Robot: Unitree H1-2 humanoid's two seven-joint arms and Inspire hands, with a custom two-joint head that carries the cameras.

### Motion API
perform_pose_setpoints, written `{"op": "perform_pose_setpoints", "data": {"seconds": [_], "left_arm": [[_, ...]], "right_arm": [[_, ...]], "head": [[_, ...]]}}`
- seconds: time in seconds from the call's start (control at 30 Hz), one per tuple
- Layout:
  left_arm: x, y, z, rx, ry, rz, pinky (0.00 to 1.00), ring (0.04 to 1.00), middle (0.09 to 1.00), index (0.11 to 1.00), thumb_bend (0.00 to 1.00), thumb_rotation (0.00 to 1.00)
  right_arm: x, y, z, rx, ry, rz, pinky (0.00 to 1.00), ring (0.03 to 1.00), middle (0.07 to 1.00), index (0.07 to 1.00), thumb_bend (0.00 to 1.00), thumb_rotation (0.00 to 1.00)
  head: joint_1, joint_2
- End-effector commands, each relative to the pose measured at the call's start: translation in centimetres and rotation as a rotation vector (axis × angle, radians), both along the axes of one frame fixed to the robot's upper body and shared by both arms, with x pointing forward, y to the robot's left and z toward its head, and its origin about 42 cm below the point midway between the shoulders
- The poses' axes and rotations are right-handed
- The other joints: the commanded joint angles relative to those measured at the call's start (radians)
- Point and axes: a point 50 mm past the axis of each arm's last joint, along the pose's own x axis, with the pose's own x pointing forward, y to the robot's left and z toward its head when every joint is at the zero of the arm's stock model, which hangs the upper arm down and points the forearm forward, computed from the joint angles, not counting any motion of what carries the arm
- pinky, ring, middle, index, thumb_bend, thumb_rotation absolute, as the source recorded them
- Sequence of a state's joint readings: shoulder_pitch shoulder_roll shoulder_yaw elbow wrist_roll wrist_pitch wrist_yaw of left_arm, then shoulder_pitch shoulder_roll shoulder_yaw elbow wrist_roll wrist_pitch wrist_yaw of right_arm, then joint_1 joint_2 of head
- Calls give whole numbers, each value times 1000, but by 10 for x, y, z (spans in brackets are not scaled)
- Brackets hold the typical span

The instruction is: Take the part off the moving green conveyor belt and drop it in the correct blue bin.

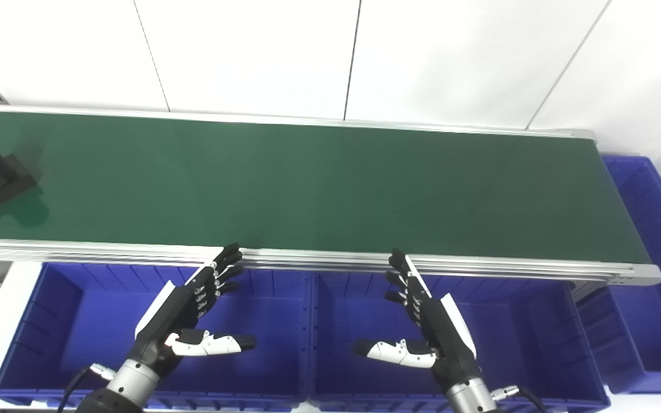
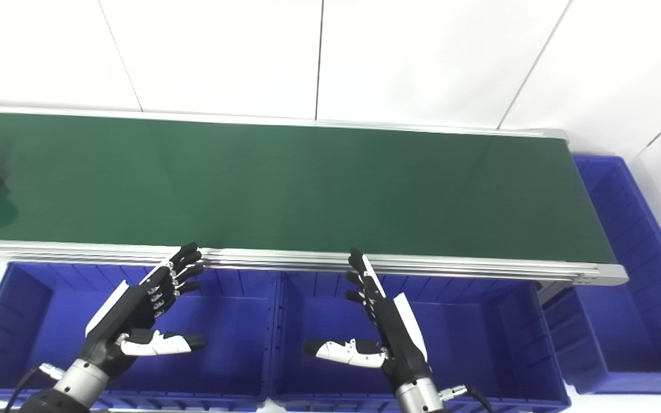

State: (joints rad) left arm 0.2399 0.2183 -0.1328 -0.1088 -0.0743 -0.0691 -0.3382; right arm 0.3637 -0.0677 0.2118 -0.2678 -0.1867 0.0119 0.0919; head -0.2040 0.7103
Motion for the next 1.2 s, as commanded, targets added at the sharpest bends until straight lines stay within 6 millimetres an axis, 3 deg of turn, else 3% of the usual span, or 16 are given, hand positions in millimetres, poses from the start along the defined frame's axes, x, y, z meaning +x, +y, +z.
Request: {"op": "perform_pose_setpoints", "data": {"seconds": [0.0,0.83,0.97,1.0,1.03,1.07,1.1,1.13,1.17], "left_arm": [[4,-1,10,-2,-64,1,886,925,957,958,756,103],[0,-1,13,3,-62,-3,892,926,952,952,780,83],[1,-4,9,10,-75,-13,886,921,948,953,778,80],[0,-7,6,9,-81,-13,884,921,948,954,777,77],[0,-10,4,8,-85,-13,865,911,942,946,790,88],[-1,-13,1,6,-94,-14,858,907,940,943,794,92],[-1,-16,-1,5,-101,-15,834,897,934,931,815,117],[-2,-20,-4,-2,-101,-16,829,895,933,929,819,121],[-2,-23,-6,-7,-100,-16,823,887,925,920,823,82]], "right_arm": [[1,1,4,3,-12,2,852,940,979,1000,890,265],[-3,0,5,11,-22,-5,841,939,976,1000,896,273],[-4,-3,3,4,-18,-3,839,938,979,1000,892,268],[-5,-6,1,1,-20,-1,840,939,979,1000,892,268],[-5,-8,0,0,-22,1,859,946,981,1000,880,264],[-7,-12,-1,4,-22,4,865,948,982,1000,876,263],[-8,-15,-2,8,-22,5,876,957,988,1000,858,249],[-8,-19,-3,11,-21,8,878,959,989,1000,855,246],[-9,-21,-4,12,-21,10,889,965,994,1000,845,238]], "head": [[1,0],[18,-3],[91,-33],[203,-74],[203,-74],[284,-112],[296,-119],[355,-154],[355,-154]]}}
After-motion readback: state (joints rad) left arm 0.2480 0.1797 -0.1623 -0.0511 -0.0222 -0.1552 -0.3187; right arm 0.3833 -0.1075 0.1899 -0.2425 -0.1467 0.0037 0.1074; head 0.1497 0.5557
